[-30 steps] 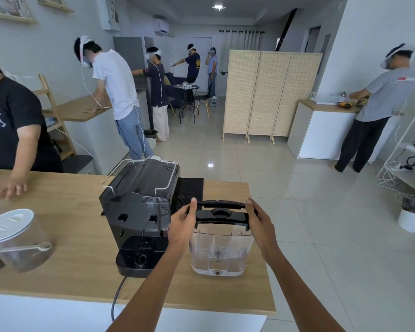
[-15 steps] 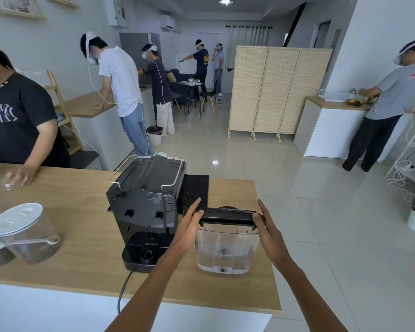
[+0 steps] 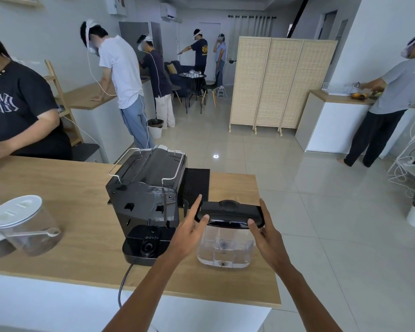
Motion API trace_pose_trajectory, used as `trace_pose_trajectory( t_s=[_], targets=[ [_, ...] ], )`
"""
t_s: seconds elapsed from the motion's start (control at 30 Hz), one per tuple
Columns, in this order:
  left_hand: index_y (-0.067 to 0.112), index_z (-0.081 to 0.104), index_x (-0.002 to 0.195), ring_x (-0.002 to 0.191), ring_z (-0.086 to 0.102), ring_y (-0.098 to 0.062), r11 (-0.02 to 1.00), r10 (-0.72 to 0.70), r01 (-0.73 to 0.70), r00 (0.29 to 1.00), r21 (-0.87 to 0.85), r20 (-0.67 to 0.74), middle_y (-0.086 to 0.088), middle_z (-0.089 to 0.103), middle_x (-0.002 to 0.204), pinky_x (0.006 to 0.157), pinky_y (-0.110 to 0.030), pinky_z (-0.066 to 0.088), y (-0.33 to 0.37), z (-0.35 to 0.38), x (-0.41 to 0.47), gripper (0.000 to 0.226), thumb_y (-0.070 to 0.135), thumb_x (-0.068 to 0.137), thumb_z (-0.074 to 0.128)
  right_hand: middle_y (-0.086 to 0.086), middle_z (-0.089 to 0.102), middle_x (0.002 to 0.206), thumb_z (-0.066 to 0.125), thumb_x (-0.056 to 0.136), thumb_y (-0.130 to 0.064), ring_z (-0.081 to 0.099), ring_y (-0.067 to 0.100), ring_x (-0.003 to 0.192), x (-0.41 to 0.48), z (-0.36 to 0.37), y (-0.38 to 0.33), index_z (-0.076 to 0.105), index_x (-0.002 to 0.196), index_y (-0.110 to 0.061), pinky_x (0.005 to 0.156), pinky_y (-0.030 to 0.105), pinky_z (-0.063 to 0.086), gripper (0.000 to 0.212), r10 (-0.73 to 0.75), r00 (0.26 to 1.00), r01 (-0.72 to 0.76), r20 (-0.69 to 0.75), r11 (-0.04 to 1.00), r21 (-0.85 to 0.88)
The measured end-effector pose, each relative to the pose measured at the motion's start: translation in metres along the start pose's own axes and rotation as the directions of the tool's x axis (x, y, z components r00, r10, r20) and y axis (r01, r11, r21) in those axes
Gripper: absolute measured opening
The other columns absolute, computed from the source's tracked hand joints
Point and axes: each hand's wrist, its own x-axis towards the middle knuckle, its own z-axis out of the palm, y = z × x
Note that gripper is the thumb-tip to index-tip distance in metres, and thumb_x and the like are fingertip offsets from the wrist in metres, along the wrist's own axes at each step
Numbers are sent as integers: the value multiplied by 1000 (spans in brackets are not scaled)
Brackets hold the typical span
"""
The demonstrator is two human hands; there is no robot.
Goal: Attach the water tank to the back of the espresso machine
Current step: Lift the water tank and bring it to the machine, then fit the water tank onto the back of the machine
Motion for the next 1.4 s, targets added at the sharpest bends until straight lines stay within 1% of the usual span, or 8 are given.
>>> trace_pose_trajectory(
  t_s=[0.13,0.17,0.2,0.33,0.53,0.73,0.97,1.4],
  targets=[
    [55,-3,154,59,29,-6,996,54,-55,998,67,18,0,43,60,56,-39,37,-11,0,-6,78,77,89,34,23,60,82,42,91,-64,59,30,68,-3,2,4,7,149,-62,64,39,53,68,-32,999,32,1,999,-1],
    [56,-6,153,54,55,-16,994,59,-63,997,91,43,-11,59,72,62,-43,46,-13,-1,-7,78,76,90,34,21,59,80,41,92,-63,59,29,67,-5,3,3,6,148,-63,62,38,53,66,-45,999,45,-2,999,-4],
    [56,-9,153,89,66,-32,989,66,-74,995,125,69,-25,66,96,75,-51,54,-13,-2,-8,77,73,92,35,16,62,81,40,93,-62,60,25,66,-7,3,4,3,147,-64,62,37,53,66,-65,998,65,-2,998,-9],
    [57,-16,150,100,68,-23,965,103,-130,987,229,126,-34,45,141,86,-42,57,-9,-6,-10,76,61,99,40,-34,39,147,56,89,-58,53,3,124,-14,0,3,-7,152,-56,100,26,49,89,-103,988,108,119,994,-32],
    [33,-10,158,55,51,7,940,165,-189,981,285,106,-42,48,135,54,-10,36,-13,1,-9,83,47,99,46,-16,37,158,72,85,-45,51,29,136,-13,-1,9,-10,152,-54,111,40,45,106,-55,986,62,155,997,-40],
    [34,-7,159,51,42,-3,947,153,-176,983,270,103,-40,53,127,53,-13,35,-15,-3,-6,91,57,84,39,-14,45,154,70,82,-50,56,25,132,-13,-2,7,-3,153,-54,110,41,46,102,-40,987,37,156,999,27],
    [57,-9,152,53,34,-6,963,136,-151,987,222,81,-7,40,64,54,-31,28,-24,-7,-13,90,40,95,58,-17,45,154,75,84,-40,51,17,137,-16,-2,2,7,154,-52,115,34,39,99,-24,986,5,167,994,110],
    [45,-2,158,73,39,-7,969,210,-198,975,148,-71,19,40,82,78,-32,43,-3,-87,-54,99,57,85,64,-25,41,153,76,81,-39,48,9,133,-40,18,-70,9,153,-54,110,30,44,100,-101,981,74,163,984,165]
  ],
)
